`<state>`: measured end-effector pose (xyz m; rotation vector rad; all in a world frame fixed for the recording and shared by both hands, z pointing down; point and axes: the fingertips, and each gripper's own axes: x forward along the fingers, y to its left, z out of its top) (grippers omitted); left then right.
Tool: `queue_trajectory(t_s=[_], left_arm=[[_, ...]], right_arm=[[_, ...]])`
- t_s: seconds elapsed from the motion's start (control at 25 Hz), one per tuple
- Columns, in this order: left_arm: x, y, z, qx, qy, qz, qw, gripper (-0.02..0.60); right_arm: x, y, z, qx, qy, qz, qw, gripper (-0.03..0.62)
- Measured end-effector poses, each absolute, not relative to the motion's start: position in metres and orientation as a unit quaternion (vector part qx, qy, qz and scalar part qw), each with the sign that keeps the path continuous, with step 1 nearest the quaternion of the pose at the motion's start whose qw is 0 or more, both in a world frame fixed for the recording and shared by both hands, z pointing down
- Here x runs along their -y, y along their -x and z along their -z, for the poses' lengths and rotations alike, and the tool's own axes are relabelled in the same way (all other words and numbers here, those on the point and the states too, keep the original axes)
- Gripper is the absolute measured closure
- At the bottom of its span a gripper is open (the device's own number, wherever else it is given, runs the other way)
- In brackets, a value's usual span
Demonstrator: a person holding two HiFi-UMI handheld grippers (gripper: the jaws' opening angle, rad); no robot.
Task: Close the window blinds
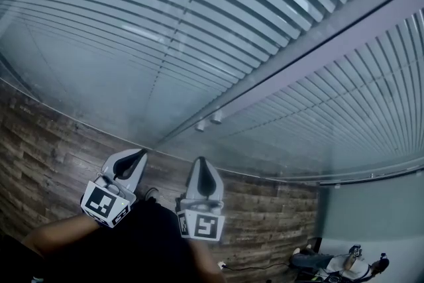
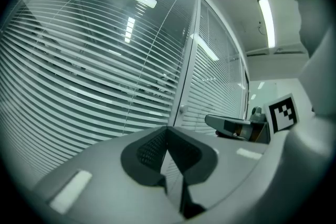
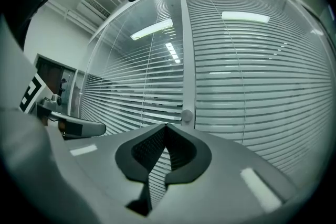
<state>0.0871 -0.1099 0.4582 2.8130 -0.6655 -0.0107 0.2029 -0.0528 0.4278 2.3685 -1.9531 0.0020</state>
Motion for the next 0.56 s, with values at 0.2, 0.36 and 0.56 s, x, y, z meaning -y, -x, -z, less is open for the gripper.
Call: queue_trajectory(t_s=[0.2,0.36,0.56], left_arm=[[0.11,-0.086,-0.457,0.236,-0.964,0.004,0.125,0.58],[0.115,-0.077,-0.462,0.241,-0.962,0.003,0.128,0.58],[0.118,-0.081,-0.461,0.247,-0.96,0.005,0.128,0.581]], right_arm=[[0.055,-0.204,-0.425,0.638,-0.769,-0.001,0.035,0.594],[0.06,-0.195,-0.427,0.642,-0.766,0.002,0.034,0.594],[0.063,-0.196,-0.421,0.651,-0.758,0.008,0.033,0.594]])
